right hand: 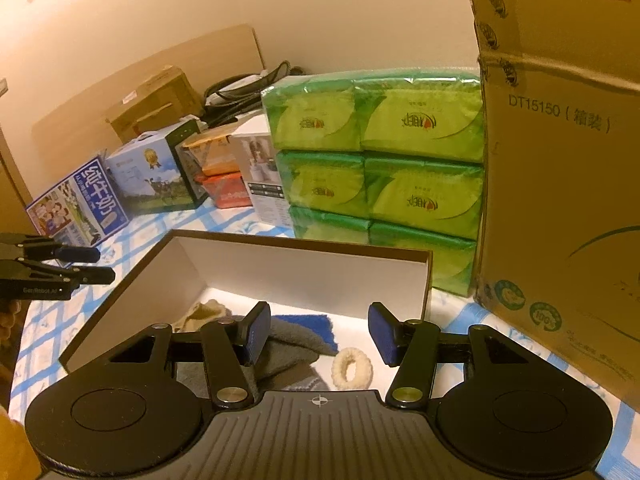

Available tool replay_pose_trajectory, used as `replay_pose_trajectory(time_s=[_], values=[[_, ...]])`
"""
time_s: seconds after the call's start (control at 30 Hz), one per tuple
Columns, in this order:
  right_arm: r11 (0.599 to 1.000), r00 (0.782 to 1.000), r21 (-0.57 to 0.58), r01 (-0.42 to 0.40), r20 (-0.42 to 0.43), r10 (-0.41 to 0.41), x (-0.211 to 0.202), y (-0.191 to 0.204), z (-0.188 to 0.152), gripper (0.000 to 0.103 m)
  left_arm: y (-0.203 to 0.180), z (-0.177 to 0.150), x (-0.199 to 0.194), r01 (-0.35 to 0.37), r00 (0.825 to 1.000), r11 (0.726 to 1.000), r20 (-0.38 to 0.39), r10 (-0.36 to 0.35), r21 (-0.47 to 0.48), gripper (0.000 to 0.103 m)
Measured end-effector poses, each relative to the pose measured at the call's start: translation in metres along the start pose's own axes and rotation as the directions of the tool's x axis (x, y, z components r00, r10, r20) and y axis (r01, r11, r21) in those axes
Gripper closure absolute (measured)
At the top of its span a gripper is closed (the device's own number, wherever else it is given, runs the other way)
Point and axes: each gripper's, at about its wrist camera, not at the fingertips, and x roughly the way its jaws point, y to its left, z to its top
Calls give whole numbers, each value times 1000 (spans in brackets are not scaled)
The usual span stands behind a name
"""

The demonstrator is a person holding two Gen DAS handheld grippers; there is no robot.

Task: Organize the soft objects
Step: 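Withdraw both open tools from the box back to the bed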

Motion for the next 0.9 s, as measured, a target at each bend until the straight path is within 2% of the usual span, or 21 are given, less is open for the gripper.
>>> replay_pose_trajectory(time_s=[0.17,0.4,0.63,0.9], values=[[1000,1000,10,-15,12,15,-17,8,2,49,1,2,-23,-16,1000,1000,14,16,-6,55],[999,998,11,-44,39,43,-55,26,4,49,10,-6,-64,-43,999,997,22,44,-62,55],[997,996,3,-76,48,76,-99,50,-6,48,26,-34,-113,-88,996,990,-3,88,-107,55],[992,991,5,-125,45,125,-146,77,-37,48,37,-77,-180,-108,994,980,-2,109,-169,55]])
